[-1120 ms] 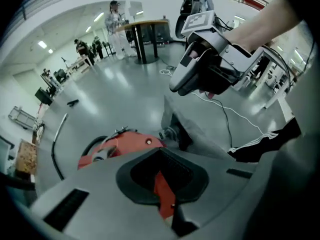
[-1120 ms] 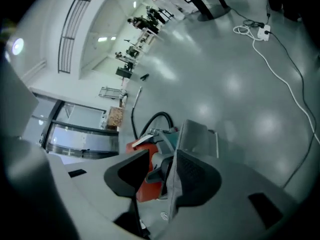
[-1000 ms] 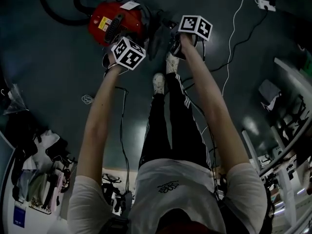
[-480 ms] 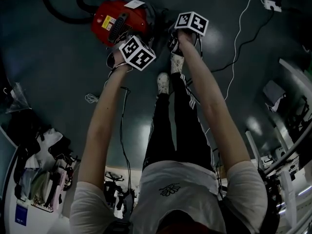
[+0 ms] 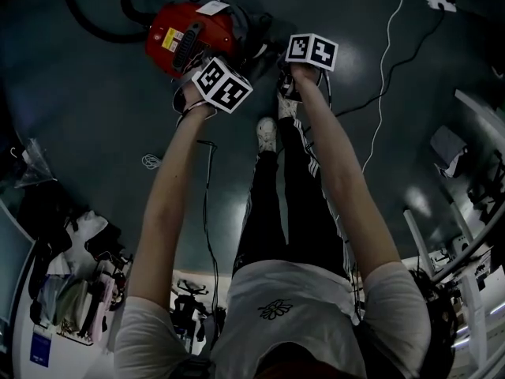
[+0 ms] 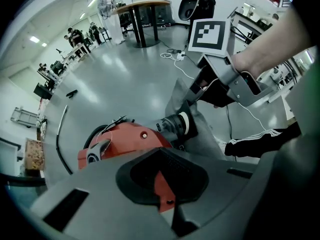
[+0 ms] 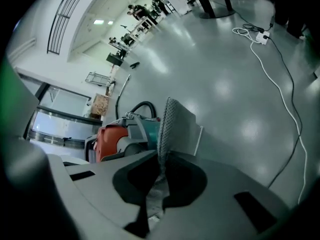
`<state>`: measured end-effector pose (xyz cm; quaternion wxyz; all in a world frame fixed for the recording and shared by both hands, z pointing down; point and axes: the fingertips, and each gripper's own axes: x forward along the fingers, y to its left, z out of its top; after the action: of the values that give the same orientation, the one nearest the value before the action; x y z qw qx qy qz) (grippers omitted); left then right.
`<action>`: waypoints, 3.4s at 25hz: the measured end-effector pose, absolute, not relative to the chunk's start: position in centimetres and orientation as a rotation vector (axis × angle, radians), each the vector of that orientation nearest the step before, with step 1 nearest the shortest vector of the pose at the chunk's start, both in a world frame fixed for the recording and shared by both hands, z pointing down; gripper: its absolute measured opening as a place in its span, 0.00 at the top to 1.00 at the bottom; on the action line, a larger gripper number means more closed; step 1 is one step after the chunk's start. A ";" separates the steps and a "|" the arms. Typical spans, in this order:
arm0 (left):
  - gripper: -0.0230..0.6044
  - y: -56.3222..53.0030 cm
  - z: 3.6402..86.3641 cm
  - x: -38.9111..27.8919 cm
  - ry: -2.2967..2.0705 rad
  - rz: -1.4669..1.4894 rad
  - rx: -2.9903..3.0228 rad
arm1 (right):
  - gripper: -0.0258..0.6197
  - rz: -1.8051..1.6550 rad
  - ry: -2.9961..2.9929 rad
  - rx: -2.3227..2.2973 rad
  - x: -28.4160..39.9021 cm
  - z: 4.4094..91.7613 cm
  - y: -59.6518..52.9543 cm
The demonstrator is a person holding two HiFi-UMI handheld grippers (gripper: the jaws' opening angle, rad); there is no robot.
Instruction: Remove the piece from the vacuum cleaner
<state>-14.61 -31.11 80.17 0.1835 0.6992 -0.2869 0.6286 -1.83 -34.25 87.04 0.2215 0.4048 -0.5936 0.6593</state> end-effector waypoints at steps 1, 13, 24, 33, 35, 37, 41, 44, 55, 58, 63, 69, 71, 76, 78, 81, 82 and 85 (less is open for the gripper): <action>0.96 -31.1 80.1 -14.6 -0.823 1.782 1.961 | 0.91 1.829 -1.642 1.115 -1.8 87.0 -34.1; 0.96 -31.1 80.2 -14.8 -0.877 1.797 1.914 | 0.91 1.942 -1.721 1.127 -1.6 86.8 -33.0; 0.96 -31.2 80.2 -14.7 -0.888 1.797 1.887 | 0.91 1.811 -1.780 1.126 -1.1 86.2 -32.4; 0.96 -31.2 80.2 -14.7 -0.887 1.801 1.898 | 0.91 1.616 -1.807 1.115 -0.9 85.4 -32.0; 0.96 -31.2 80.1 -14.8 -0.893 1.792 1.896 | 0.91 1.538 -1.822 1.062 -0.8 85.5 -32.3; 0.96 -31.2 80.0 -14.6 -0.894 1.777 1.893 | 0.91 1.483 -1.832 1.008 -0.4 85.6 -32.6; 0.96 -31.3 79.9 -14.5 -0.893 1.763 1.899 | 0.91 1.473 -1.829 0.995 0.3 85.7 -32.1; 0.96 -31.3 80.0 -14.6 -0.887 1.767 1.896 | 0.91 1.494 -1.827 1.001 0.4 85.8 -31.5; 0.96 -31.3 80.3 -14.7 -0.891 1.791 1.907 | 0.91 1.260 -1.614 0.946 7.3 88.1 -27.6; 0.96 -31.5 80.6 -14.9 -0.917 1.784 1.902 | 0.91 1.251 -1.658 0.943 7.9 86.8 -27.9; 0.96 -31.3 78.1 -15.1 -1.198 1.460 1.954 | 0.91 1.320 -1.733 0.949 5.5 82.5 -27.6; 0.96 -24.3 67.9 -12.7 -1.518 0.858 1.768 | 0.91 1.343 -1.831 1.064 3.9 72.3 -24.9; 0.96 -23.5 63.7 -12.5 -1.561 0.709 1.765 | 0.91 1.345 -1.875 1.122 3.5 68.2 -24.4; 0.96 -23.1 50.5 -13.3 -1.635 0.494 1.993 | 0.91 1.317 -2.056 1.270 2.0 56.6 -23.3; 0.96 -23.1 44.9 -13.6 -1.685 0.387 2.071 | 0.91 1.283 -2.147 1.321 2.1 51.8 -22.9; 0.96 -23.6 36.9 -13.7 -1.756 0.217 2.181 | 0.91 1.154 -2.306 1.374 2.4 44.4 -23.1; 0.96 -23.3 34.4 -13.7 -1.772 0.175 2.220 | 0.91 1.113 -2.358 1.386 2.2 42.0 -22.9; 0.96 -21.6 28.2 -13.0 -1.799 0.061 2.331 | 0.91 0.987 -2.505 1.429 2.0 35.5 -21.2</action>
<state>-13.02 -21.55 28.23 0.0981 0.7877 -0.6078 0.0208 2.04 -21.18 35.47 0.0468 0.4682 -0.8209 0.3235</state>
